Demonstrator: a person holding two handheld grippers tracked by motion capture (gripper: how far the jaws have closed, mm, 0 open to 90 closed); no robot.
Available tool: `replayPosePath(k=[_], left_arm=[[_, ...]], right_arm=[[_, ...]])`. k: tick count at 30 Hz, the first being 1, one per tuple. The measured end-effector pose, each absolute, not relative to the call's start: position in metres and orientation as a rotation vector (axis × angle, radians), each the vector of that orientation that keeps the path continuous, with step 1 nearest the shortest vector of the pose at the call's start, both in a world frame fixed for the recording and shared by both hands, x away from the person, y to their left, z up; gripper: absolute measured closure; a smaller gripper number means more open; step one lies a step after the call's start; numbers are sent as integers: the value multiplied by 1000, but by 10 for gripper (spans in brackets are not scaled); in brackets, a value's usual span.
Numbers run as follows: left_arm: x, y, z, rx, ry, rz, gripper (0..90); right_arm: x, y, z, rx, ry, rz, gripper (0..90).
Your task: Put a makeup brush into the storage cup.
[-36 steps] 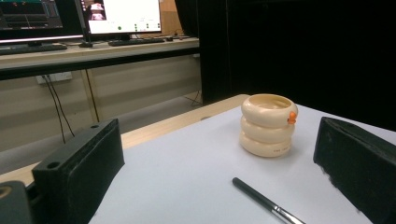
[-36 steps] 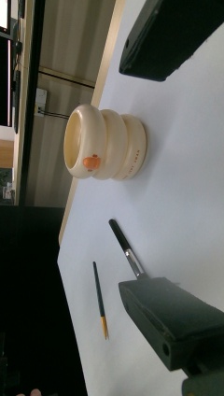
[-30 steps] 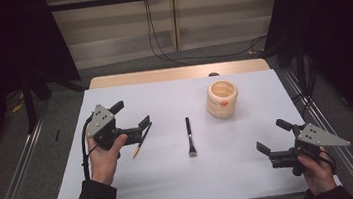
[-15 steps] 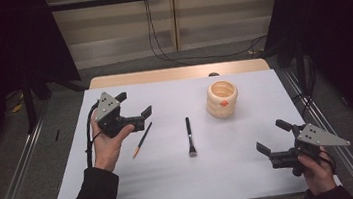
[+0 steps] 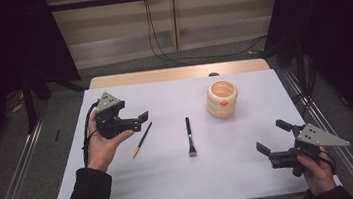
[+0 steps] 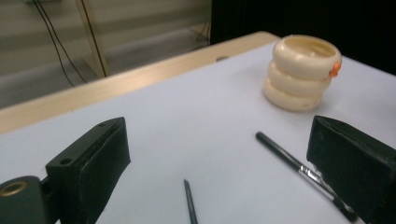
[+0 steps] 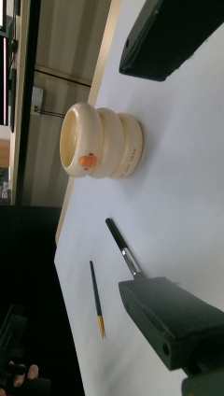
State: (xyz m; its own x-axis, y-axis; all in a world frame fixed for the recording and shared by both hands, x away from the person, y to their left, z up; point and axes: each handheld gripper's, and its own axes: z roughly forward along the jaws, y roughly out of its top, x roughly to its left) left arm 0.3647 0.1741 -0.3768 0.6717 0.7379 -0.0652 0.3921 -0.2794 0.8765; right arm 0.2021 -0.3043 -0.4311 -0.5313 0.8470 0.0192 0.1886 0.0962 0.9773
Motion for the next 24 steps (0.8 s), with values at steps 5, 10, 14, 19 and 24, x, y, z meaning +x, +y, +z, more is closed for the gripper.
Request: replayPosePath(k=[5, 10, 14, 19, 24], left_arm=[[370, 172, -376, 1999, 925, 374, 83], [372, 167, -374, 2086, 953, 357, 96], [375, 165, -375, 2147, 965, 325, 103], [378, 163, -377, 2198, 1011, 243, 119], [381, 161, -379, 2268, 1021, 170, 156]], right_arm=[[202, -304, -431, 1012, 1806, 1473, 0], [202, -304, -431, 1004, 1806, 1460, 0], [202, -303, -431, 999, 1815, 1460, 0], [202, -304, -431, 1001, 1810, 1461, 0], [202, -304, -431, 1015, 1808, 1462, 0]])
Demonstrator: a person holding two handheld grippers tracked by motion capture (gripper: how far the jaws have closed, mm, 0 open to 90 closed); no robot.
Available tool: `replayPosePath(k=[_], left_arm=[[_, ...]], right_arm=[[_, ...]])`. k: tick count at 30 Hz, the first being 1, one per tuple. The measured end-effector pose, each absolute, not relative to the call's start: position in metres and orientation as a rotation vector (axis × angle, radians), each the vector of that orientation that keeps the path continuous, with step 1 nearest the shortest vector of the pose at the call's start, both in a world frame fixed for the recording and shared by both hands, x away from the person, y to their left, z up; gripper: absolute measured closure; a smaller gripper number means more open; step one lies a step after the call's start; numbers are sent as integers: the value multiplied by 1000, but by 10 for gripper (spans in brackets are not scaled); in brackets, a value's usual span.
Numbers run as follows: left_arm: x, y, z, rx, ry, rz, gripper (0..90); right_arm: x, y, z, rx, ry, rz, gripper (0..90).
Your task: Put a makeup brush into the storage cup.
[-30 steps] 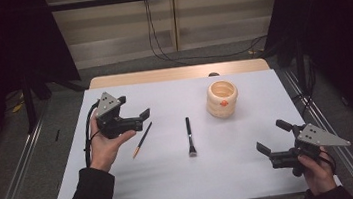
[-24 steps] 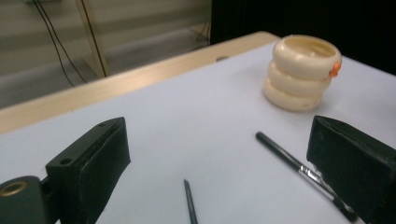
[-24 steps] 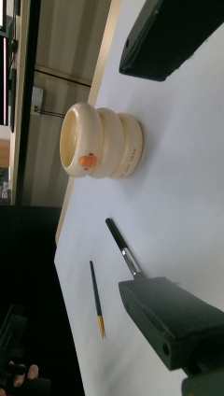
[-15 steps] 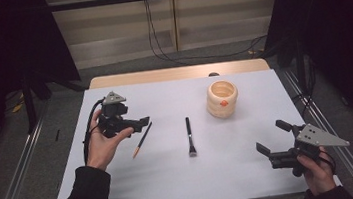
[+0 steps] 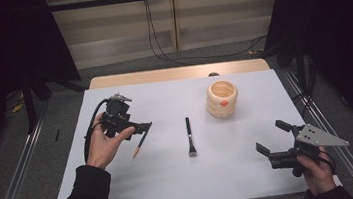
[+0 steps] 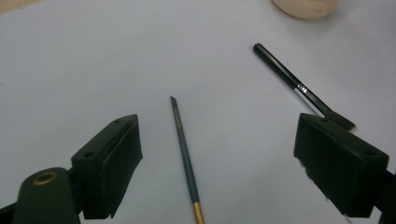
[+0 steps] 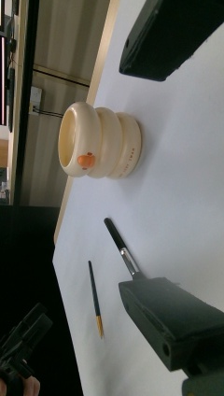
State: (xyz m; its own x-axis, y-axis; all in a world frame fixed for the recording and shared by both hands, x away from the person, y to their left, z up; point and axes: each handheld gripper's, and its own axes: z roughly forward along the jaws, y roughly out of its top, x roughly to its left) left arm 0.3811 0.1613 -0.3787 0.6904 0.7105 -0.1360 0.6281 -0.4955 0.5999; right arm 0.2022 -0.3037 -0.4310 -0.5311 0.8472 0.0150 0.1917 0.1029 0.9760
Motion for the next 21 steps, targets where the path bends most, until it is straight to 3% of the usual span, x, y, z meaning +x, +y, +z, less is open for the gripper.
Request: replayPosePath(k=[10, 21], left_arm=[[385, 159, -390, 2392, 1044, 97, 253], [390, 164, -399, 2424, 1139, 29, 355]], right_arm=[[202, -303, -431, 1008, 1814, 1467, 0], [202, -304, -431, 1010, 1815, 1459, 0]])
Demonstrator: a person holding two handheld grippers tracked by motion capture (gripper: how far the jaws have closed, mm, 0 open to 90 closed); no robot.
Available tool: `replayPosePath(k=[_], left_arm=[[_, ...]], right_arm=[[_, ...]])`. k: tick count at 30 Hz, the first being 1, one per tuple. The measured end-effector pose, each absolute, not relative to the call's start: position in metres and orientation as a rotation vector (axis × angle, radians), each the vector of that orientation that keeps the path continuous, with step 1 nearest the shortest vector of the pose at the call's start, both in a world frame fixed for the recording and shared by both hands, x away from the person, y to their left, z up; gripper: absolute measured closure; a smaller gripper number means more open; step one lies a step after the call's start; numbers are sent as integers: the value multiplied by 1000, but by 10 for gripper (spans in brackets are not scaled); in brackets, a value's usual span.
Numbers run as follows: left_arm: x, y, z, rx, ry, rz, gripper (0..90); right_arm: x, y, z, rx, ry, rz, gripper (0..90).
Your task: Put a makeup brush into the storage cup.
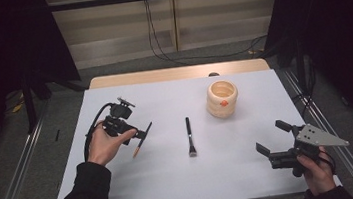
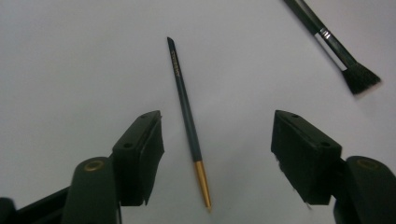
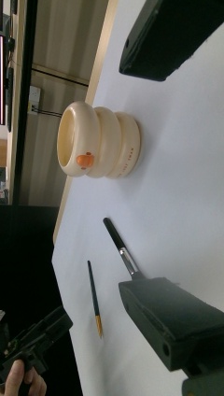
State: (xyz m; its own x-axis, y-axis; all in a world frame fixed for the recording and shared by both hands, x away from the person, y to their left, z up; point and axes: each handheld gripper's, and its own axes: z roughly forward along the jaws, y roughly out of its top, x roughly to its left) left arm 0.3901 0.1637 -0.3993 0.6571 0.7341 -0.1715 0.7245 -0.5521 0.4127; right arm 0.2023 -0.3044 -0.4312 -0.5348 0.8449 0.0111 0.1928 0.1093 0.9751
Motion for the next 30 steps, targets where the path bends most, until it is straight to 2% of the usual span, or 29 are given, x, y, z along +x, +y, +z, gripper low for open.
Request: replayPosePath(k=[2, 10, 21, 30], left_arm=[[389, 164, -403, 2447, 1153, 15, 359], [391, 161, -412, 2525, 1195, -21, 492], [393, 152, -425, 2647, 1215, -13, 568], [393, 149, -427, 2662, 1207, -18, 660]], right_arm=[[203, -304, -431, 1009, 1812, 1463, 0], [203, -304, -432, 1007, 1825, 1456, 0], [203, -303, -432, 1015, 1822, 1457, 0], [203, -303, -432, 1010, 1831, 1460, 0]])
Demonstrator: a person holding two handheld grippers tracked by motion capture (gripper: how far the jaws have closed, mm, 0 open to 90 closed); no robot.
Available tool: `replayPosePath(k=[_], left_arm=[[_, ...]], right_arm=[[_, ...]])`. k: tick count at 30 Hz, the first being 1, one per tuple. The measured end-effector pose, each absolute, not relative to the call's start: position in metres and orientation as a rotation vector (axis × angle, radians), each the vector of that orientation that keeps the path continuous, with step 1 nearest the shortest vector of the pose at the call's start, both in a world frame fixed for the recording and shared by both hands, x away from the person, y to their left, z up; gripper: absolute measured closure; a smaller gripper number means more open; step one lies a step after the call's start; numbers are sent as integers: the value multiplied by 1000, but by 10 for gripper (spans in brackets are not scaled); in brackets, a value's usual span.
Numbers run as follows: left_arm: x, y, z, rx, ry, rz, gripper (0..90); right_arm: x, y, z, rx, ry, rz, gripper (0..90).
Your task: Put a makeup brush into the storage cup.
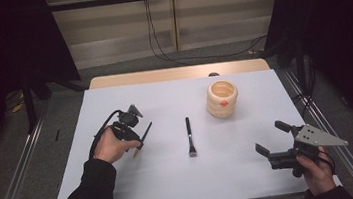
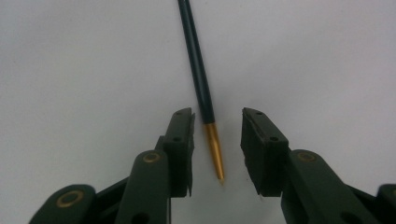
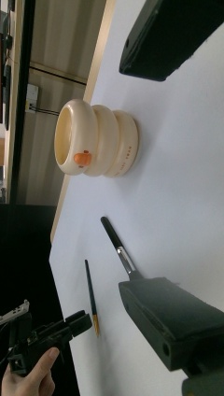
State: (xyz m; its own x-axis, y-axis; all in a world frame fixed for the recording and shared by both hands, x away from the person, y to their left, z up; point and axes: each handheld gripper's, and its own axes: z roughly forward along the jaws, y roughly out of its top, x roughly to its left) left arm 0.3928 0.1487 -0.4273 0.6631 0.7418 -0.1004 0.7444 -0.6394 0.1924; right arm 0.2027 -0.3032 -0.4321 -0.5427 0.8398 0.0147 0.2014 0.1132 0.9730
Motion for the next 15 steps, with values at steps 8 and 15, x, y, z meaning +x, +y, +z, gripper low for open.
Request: replayPosePath(k=[8, 15], left_arm=[[394, 144, -438, 2689, 1204, -41, 745], [394, 142, -443, 2717, 1203, -19, 773]], right_arm=[[203, -303, -432, 1016, 1825, 1461, 0], [202, -303, -432, 1015, 1829, 1460, 0]])
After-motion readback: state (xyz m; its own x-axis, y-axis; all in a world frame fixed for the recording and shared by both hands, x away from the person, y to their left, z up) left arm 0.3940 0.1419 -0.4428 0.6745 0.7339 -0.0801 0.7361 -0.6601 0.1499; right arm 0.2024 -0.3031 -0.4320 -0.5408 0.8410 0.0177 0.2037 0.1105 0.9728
